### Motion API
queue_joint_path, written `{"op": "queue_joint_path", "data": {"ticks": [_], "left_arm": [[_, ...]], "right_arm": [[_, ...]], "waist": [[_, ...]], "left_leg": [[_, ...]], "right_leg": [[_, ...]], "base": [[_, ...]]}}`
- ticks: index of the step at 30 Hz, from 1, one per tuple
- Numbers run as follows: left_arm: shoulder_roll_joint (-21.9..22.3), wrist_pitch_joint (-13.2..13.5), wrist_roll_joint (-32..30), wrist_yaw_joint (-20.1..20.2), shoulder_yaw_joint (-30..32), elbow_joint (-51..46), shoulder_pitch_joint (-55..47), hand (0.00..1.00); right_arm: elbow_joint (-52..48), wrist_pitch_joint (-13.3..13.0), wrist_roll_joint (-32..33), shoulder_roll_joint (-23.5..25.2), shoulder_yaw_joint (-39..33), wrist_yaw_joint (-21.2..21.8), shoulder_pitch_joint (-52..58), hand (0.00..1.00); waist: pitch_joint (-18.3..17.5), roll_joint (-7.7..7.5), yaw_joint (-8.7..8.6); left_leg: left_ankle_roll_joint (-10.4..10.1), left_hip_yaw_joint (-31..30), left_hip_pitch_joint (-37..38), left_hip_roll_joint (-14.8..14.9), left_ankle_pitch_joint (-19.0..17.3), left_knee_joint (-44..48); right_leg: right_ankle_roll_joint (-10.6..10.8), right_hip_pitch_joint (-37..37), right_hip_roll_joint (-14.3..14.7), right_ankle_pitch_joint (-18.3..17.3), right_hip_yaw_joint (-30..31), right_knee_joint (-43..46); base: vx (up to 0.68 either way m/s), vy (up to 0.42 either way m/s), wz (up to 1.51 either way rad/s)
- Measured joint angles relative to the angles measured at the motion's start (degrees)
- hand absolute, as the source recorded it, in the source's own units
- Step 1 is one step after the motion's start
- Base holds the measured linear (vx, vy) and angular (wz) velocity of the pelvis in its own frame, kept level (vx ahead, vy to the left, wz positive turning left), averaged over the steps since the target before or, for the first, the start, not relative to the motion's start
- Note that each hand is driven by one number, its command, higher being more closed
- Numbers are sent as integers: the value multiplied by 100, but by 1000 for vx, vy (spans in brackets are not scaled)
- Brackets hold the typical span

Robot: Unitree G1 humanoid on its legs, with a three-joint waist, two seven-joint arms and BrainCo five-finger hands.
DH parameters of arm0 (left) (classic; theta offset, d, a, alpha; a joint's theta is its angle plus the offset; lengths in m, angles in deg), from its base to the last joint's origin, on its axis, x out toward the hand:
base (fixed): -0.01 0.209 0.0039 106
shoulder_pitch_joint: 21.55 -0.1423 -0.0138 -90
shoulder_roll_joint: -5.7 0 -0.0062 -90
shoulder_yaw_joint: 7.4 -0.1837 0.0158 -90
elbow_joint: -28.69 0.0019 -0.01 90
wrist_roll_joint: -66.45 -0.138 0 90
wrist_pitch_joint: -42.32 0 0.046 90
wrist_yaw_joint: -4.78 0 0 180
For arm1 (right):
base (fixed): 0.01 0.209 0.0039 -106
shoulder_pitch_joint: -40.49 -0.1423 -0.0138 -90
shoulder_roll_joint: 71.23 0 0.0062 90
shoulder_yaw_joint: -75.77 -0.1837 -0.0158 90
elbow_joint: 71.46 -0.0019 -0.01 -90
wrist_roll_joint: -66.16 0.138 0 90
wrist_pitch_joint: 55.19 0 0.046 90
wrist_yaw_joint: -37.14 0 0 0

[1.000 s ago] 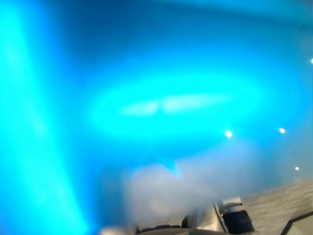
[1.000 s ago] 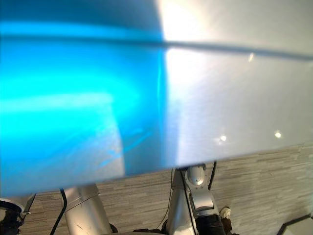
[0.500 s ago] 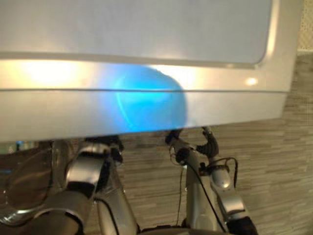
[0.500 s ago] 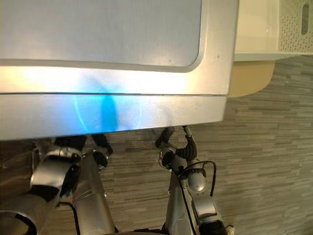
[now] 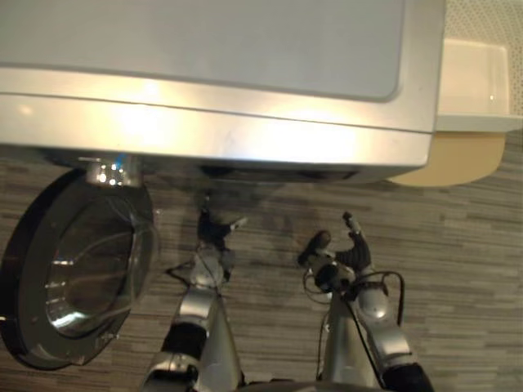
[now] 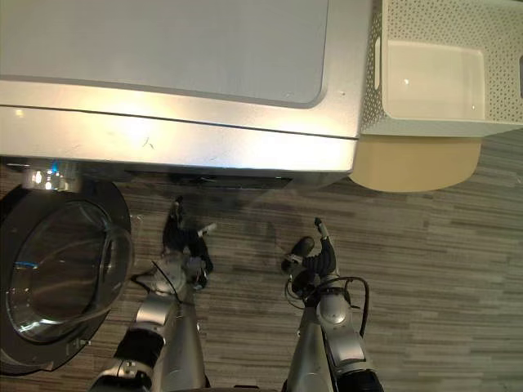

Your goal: Pick up the laundry basket with both hands and put the clothes into the washing machine.

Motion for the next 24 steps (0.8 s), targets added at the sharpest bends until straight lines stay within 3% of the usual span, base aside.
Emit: {"op": "queue_joint_path", "data": {"ticks": [2,13,16,17,18,19,21,23,24], "left_arm": [[45,-47,-222,32,4,209,-178,0],[79,19,-262,137,239,1558,-780,0],[72,24,-247,212,251,2188,-936,0],[82,17,-261,229,380,2453,-975,0],[95,11,-263,226,485,2527,-989,0],[163,0,-272,229,704,2723,-1071,0],[208,-37,-284,221,981,2818,-1197,0],[148,-33,-298,220,1099,2822,-1343,0],[149,-32,-291,227,1131,2836,-1356,0]], "right_arm": [[412,14,2,47,-13,-13,2,0],[2938,52,213,199,-754,143,245,0],[3259,54,261,197,-1027,153,228,0],[3361,48,301,212,-1132,202,214,0],[3403,47,309,242,-1134,233,222,0],[3595,62,309,240,-1142,275,200,0],[3634,44,306,265,-1145,343,169,0],[4071,17,261,375,-1112,440,166,0],[4137,22,255,405,-1100,487,158,0]], "waist": [[-35,25,94],[-453,175,74],[-718,289,39],[-765,314,-76],[-765,313,-86],[-865,323,-33],[-918,289,-115],[-1216,113,-55],[-1305,1,-61]], "left_leg": [[-13,-24,265,-33,10,-30],[44,-173,2008,-676,-101,-367],[88,-50,2251,-753,-186,-451],[138,28,2468,-826,-213,-590],[142,32,2616,-886,-208,-726],[264,153,2938,-883,-69,-1178],[397,361,3288,-896,104,-1427],[387,533,3447,-983,113,-1447],[372,545,3452,-1019,121,-1425]], "right_leg": [[19,248,-43,-68,-12,73],[337,2245,-581,-282,-314,-70],[354,2497,-537,-55,-240,-469],[186,2722,-404,102,-123,-852],[155,2828,-317,129,-74,-1109],[119,2992,-156,-11,112,-1285],[170,2924,-158,-225,475,221],[511,3116,47,-944,770,1274],[494,3172,106,-1046,819,1188]], "base": [[39,-37,14],[12,9,32],[-51,86,-10],[-64,127,-8],[-57,125,-33],[-19,52,-45],[-17,6,-36],[-7,-112,-20],[-21,-93,-15]]}}
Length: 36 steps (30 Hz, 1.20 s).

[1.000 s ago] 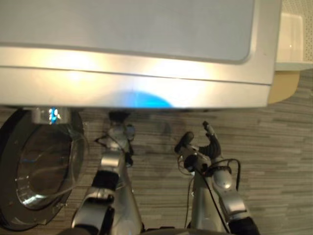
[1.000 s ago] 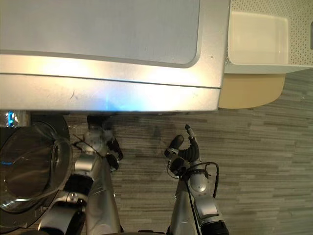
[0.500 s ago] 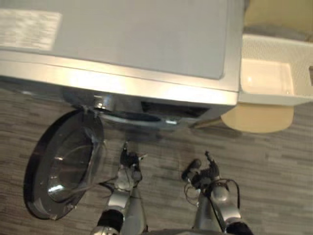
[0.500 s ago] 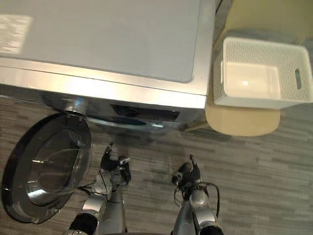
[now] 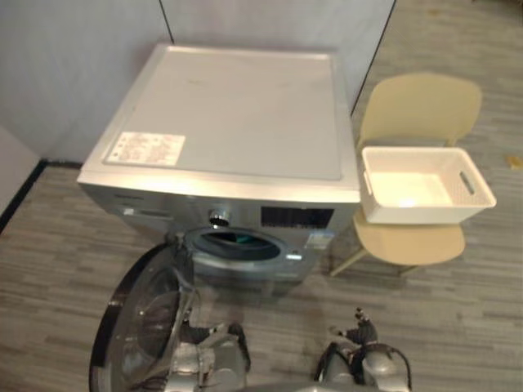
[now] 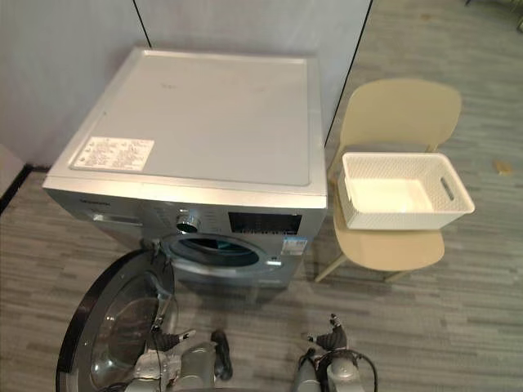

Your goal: Pick up the laundry basket with both hands and put the clothes into the washing machine.

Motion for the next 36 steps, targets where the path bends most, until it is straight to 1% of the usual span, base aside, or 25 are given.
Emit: {"op": "queue_joint_path", "data": {"ticks": [1,2,3,4,5,6,7,10,12,13,14,15,16,17,19,20,22,24,25,26,27,28,30,33,36], "left_arm": [[15,7,42,19,124,58,10,0],[164,-11,65,25,218,112,-38,0],[198,1,110,22,243,95,-63,0],[222,9,152,26,231,77,-55,0],[231,-2,179,21,235,117,-16,0],[293,4,288,12,230,124,-28,0],[331,5,382,4,239,123,-58,0],[367,12,551,6,241,120,-94,0],[392,13,664,2,240,89,-104,0],[403,17,672,1,237,18,-160,0],[408,30,750,1,225,-135,-260,0],[412,36,785,0,221,-233,-317,0],[461,49,890,-4,239,-478,-401,0],[538,74,1068,-19,249,-841,-642,0],[525,148,1255,-11,280,-1247,-927,0],[530,194,1363,-19,400,-1601,-1094,0],[536,242,1376,-79,497,-2118,-1210,0],[559,258,1356,-143,497,-2720,-1348,0],[621,263,1323,-141,524,-3044,-1418,0],[632,269,1309,-149,550,-3422,-1464,0],[634,286,1260,-149,534,-3651,-1479,0],[633,345,1130,-159,444,-4008,-1479,0],[646,391,944,-163,218,-4541,-1546,0],[661,402,723,-198,108,-5007,-1635,0],[682,406,444,-390,371,-5243,-1717,0]], "right_arm": [[194,-7,-6,-31,6,41,-71,0],[441,-5,-6,-96,16,81,-137,0],[556,1,-7,-161,24,108,-223,0],[701,23,-21,-208,210,117,-309,0],[806,32,-29,-285,328,129,-390,0],[859,47,-58,-366,552,133,-423,0],[858,44,-74,-383,689,133,-460,0],[966,-8,-142,-362,801,141,-611,0],[1035,0,-254,-400,799,144,-666,0],[1032,-1,-301,-428,791,146,-694,0],[1031,3,-308,-455,747,149,-708,0],[1028,2,-309,-480,722,149,-705,0],[1046,9,-334,-503,616,151,-664,0],[1064,37,-401,-583,570,150,-659,0],[1084,70,-469,-654,427,156,-564,0],[1089,103,-502,-670,376,154,-531,0],[1121,146,-491,-700,337,146,-481,0],[1199,150,-485,-741,319,132,-504,0],[1218,154,-481,-771,176,131,-522,0],[1237,146,-465,-754,158,142,-518,0],[1238,138,-467,-741,156,141,-510,0],[1249,129,-456,-746,78,138,-513,0],[1426,148,-410,-778,-10,125,-552,0],[1469,146,-230,-730,-6,118,-562,0],[1474,138,-170,-600,21,116,-549,0]], "waist": [[-56,34,33],[-227,113,164],[-302,155,248],[-295,97,259],[-240,186,259],[-215,330,291],[-216,419,306],[-169,519,310],[-132,550,315],[-130,554,314],[-130,553,316],[-132,545,309],[-38,455,314],[-29,476,353],[-28,492,323],[-29,498,307],[-30,501,307],[-49,540,299],[-95,630,303],[-164,610,259],[-182,576,232],[-184,604,154],[-249,741,176],[-349,899,167],[-368,851,174]], "left_leg": [[-27,-66,-19,-92,21,-10],[-38,-242,-26,-199,105,-433],[-6,-205,-8,-189,249,-606],[-1,-76,-41,-243,420,-633],[3,-103,-50,-197,461,-633],[-27,-159,-48,-121,586,-716],[-83,-221,-30,-70,748,-865],[-198,-322,132,8,1132,-1311],[-307,-308,207,46,1377,-1491],[-395,-327,197,36,1658,-1589],[-558,-462,191,-42,2004,-1749],[-601,-590,201,-149,2265,-1906],[-504,-679,118,-169,2039,-1502],[-224,-740,4,-158,1441,-601],[-232,-883,68,-142,861,402],[-246,-915,149,-44,660,763],[-260,-964,341,152,563,1062],[-315,-1053,651,263,570,912],[-385,-1095,693,65,519,644],[-395,-1241,707,-132,525,285],[-395,-1295,726,-240,525,81],[-396,-1527,812,-439,524,-377],[-406,-1718,1008,-576,516,-1083],[-339,-1882,1210,-587,464,-1772],[-314,-1879,1380,-747,540,-2097]], "right_leg": [[68,57,180,-38,97,-398],[50,274,446,-99,185,-1214],[4,365,505,-176,200,-1403],[-234,466,524,-399,149,-1657],[-299,489,594,-344,147,-1736],[-343,567,752,-168,160,-2027],[-408,670,880,-11,117,-2325],[-512,954,1158,301,-38,-2878],[-586,1054,1229,400,-135,-3019],[-624,1084,1221,425,-228,-3030],[-669,1083,1180,451,-337,-3036],[-695,1065,1135,464,-429,-3050],[-824,1061,983,490,-585,-3036],[-864,1078,878,517,-637,-3035],[-862,1153,727,571,-710,-3046],[-831,1149,652,637,-746,-3047],[-766,1116,528,733,-846,-3049],[-661,1107,409,866,-880,-3126],[-544,1158,393,974,-923,-3339],[-438,1154,381,1033,-915,-3445],[-436,1156,368,1033,-914,-3468],[-469,1300,306,1133,-1053,-3702],[-363,1384,281,1298,-1389,-3893],[-282,1496,269,1440,-1744,-3981],[-214,1687,240,1782,-1814,-4346]], "base": [[-39,-8,-36],[-59,10,-60],[-58,-36,-57],[-43,-79,-31],[-58,-84,-10],[-79,-49,-5],[-91,-31,-2],[-103,-43,13],[-118,-51,23],[-140,-49,40],[-147,-54,49],[-204,-48,50],[-212,-23,41],[-203,1,35],[-118,82,28],[-102,145,27],[-100,235,37],[-104,305,33],[-79,256,44],[-51,227,58],[0,138,106],[-51,181,109],[-118,211,98],[-84,162,63],[-100,122,7]]}}
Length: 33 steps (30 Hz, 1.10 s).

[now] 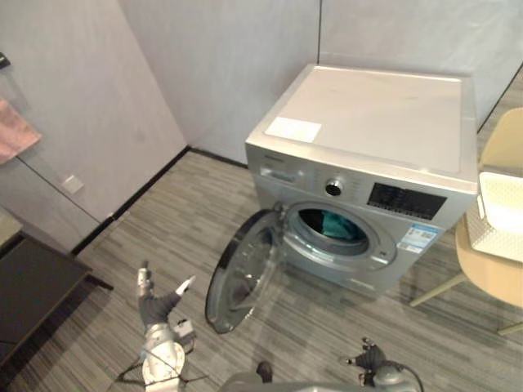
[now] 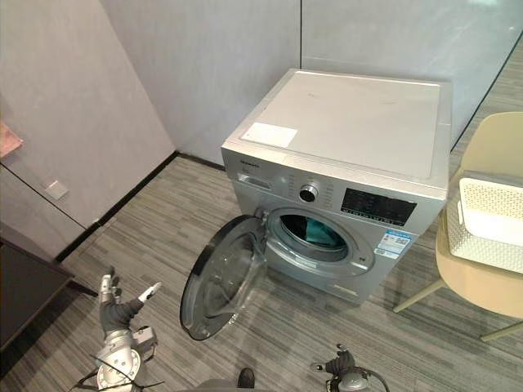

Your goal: Pick up the laundry basket with both hands and put the clothes into the washing machine.

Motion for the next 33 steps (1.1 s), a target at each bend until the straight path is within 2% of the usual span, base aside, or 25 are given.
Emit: {"op": "queue_joint_path", "data": {"ticks": [6,12,14,16,17,19,22,25,26,27,30,31,32,33], "left_arm": [[-166,-75,-58,-226,858,204,575,0],[-1089,-560,-66,-212,1578,2289,1749,0],[-1466,-683,-63,-211,1691,3010,2186,0],[-2003,-731,-66,-196,1736,3923,2832,0],[-2141,-741,-66,-171,1775,4153,3001,0],[-2752,-823,-38,-52,1841,5144,3720,0],[-3107,-860,102,154,1754,5879,4633,0],[-3127,-866,411,428,1431,6384,5257,0],[-3181,-870,760,653,1400,6532,5257,0],[-3180,-871,914,713,1384,6581,5258,0],[-3108,-867,1748,1260,1316,6673,5325,0],[-3080,-862,1926,1313,1292,6673,5363,0],[-3074,-832,2444,1392,1160,6771,5419,0],[-3057,-813,2603,1404,1135,6797,5451,0]], "right_arm": [[-80,22,-34,-5,582,110,88,0],[-553,10,-515,-14,931,492,96,0],[-676,9,-595,-77,1034,536,112,0],[-748,13,-651,-175,1022,534,98,0],[-768,13,-655,-195,1017,531,73,0],[-920,12,-653,-272,1009,517,-71,0],[-1112,5,-624,-351,1008,502,-153,0],[-1471,-12,-559,-290,1019,495,-113,0],[-1618,-7,-484,-305,1012,495,-33,0],[-1660,-7,-449,-314,1013,495,0,0],[-2057,9,-341,-274,1075,512,103,0],[-2162,7,-338,-273,1099,513,142,0],[-2402,-2,-323,-240,1203,528,176,0],[-2470,2,-315,-227,1267,531,189,0]], "waist": [[-165,-51,-42],[-213,-126,-300],[-196,-213,-343],[-40,-422,-415],[0,-470,-442],[180,-697,-528],[515,-871,-584],[683,-961,-587],[711,-937,-555],[716,-932,-522],[751,-975,-354],[754,-985,-308],[789,-1051,-315],[789,-1053,-312]], "left_leg": [[28,204,116,-49,224,-341],[8,468,150,120,274,-494],[10,585,12,195,285,-476],[-40,727,-191,282,325,-429],[-45,736,-273,292,328,-396],[-111,891,-669,349,391,-336],[-115,964,-1064,425,468,-265],[-154,1100,-1343,499,540,-279],[-165,1183,-1386,522,546,-278],[-166,1216,-1403,533,546,-280],[-191,1395,-1557,611,560,-292],[-192,1431,-1594,619,560,-287],[-205,1597,-1673,654,570,-299],[-211,1703,-1688,672,586,-304]], "right_leg": [[-42,103,139,361,69,-538],[-11,-100,297,418,309,-564],[-66,-325,368,477,434,-563],[-52,-593,446,553,569,-554],[-59,-678,465,572,589,-545],[-131,-1153,530,676,746,-542],[-235,-1563,570,755,862,-540],[-313,-1930,600,814,997,-539],[-320,-2013,617,820,1057,-539],[-323,-2056,628,822,1093,-539],[-401,-2322,711,882,1258,-539],[-408,-2371,717,895,1295,-539],[-388,-2487,719,938,1331,-540],[-396,-2515,716,949,1345,-540]], "base": [[-8,34,-10],[43,-2,-22],[45,-19,-42],[31,-28,-34],[5,-13,-30],[-1,-10,-35],[-28,-25,-20],[1,-7,-24],[10,-9,-27],[9,-16,-36],[-8,-10,-23],[-69,11,-14],[-58,15,-9],[-80,26,-5]]}}
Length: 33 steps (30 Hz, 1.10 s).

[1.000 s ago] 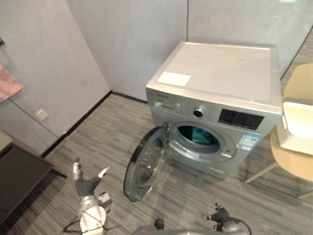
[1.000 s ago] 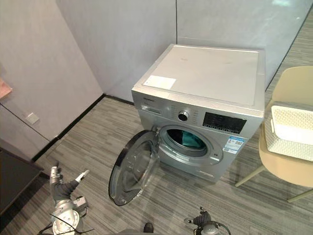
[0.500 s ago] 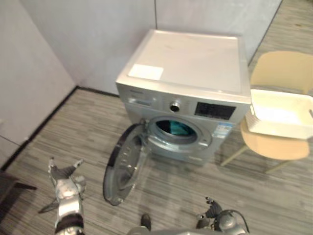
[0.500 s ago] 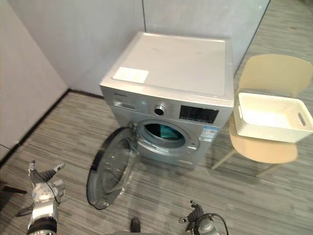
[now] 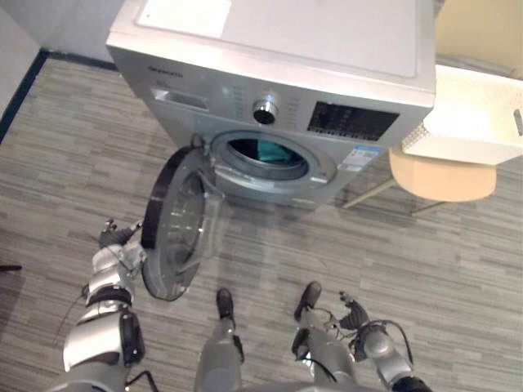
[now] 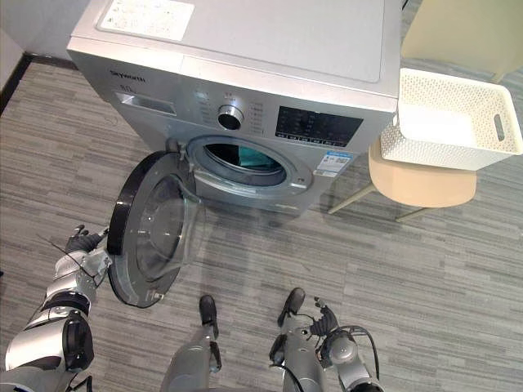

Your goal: Pick up the laundry basket with both hands and put the clothes into the washing machine.

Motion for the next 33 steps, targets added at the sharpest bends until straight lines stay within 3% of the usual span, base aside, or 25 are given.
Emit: {"op": "queue_joint_path", "data": {"ticks": [3,6,8,9,10,11,12,13,14,16,18,21,24,27,31,33], "left_arm": [[161,105,378,4,-282,27,67,0],[621,148,576,0,-790,-38,67,0],[1034,146,804,-133,-1515,4,-31,0],[1373,131,999,-176,-2433,12,-155,0],[1507,123,1085,-185,-2815,11,-171,0],[1811,193,1435,-357,-3463,-40,-163,0],[1900,300,1596,-512,-3648,-122,-159,0],[1910,325,1731,-518,-4364,-420,-154,0],[2004,333,1727,-477,-5137,-852,-162,0],[2380,371,1715,-352,-5662,-1523,-159,0],[2596,400,1709,-238,-5735,-1810,-118,0],[2641,422,1492,-123,-5815,-2396,-109,0],[2222,446,1185,-114,-5323,-3189,-623,0],[1901,590,840,31,-4783,-3713,-1430,0],[1494,636,383,172,-3955,-3874,-2662,0],[1387,629,165,267,-3597,-3870,-3377,0]], "right_arm": [[-178,-4,36,46,200,39,15,0],[-169,14,40,150,280,132,8,0],[32,32,28,217,291,125,-119,0],[310,74,8,364,298,121,-302,0],[428,91,3,442,304,120,-378,0],[620,133,-3,600,344,90,-521,0],[677,152,-2,653,392,71,-564,0],[728,198,0,712,494,8,-620,0],[791,246,17,731,512,-63,-589,0],[920,262,112,729,529,-163,-586,0],[919,249,195,729,537,-212,-580,0],[875,220,186,698,535,-269,-616,0],[844,122,156,434,520,-255,-602,0],[849,84,61,211,455,-252,-449,0],[977,17,10,130,269,-231,-302,0],[1116,7,-5,114,180,-187,-202,0]], "waist": [[7,-22,-12],[-3,-39,-10],[-5,-78,-22],[-26,-192,-76],[-41,-278,-118],[-54,-458,-264],[-70,-523,-320],[-98,-596,-408],[-120,-628,-524],[-120,-620,-530],[-145,-571,-586],[-238,-343,-576],[-302,0,-575],[-320,211,-554],[-337,255,-469],[-340,262,-318]], "left_leg": [[-9,276,-2,6,50,-96],[-10,460,37,-38,49,-130],[-9,559,114,-132,48,-192],[-8,610,187,-215,48,-213],[-7,648,222,-241,48,-255],[-6,708,247,-268,46,-325],[-6,741,241,-263,46,-344],[-6,765,245,-281,47,-340],[-6,773,296,-365,48,-310],[46,890,501,-462,72,-307],[102,899,589,-512,77,-304],[110,877,600,-436,70,-275],[89,716,638,-315,12,-135],[83,548,709,-259,-159,25],[129,373,694,-253,-265,132],[100,268,693,-248,-300,142]], "right_leg": [[31,-71,-49,35,14,-2],[39,-70,-138,42,74,-17],[45,-55,-169,34,156,-22],[40,-62,-242,-1,282,-23],[83,-78,-262,-33,325,-23],[284,-119,-293,-180,388,-19],[386,-142,-297,-256,397,-2],[410,-148,-306,-274,402,0],[375,-101,-344,-239,449,1],[335,18,-402,-78,628,2],[272,81,-439,135,683,2],[314,90,-328,230,663,4],[294,213,-250,210,572,6],[247,450,-237,123,413,5],[237,591,-263,-3,277,3],[178,653,-258,-109,190,2]], "base": [[-73,39,3],[-68,73,8],[-50,90,-4],[-24,67,-27],[-26,108,-41],[-11,76,-33],[-9,82,-34],[48,80,-11],[76,89,-3],[133,70,-15],[186,49,-12],[204,-5,-9],[162,-41,-2],[102,-8,21],[22,11,24],[10,5,25]]}}
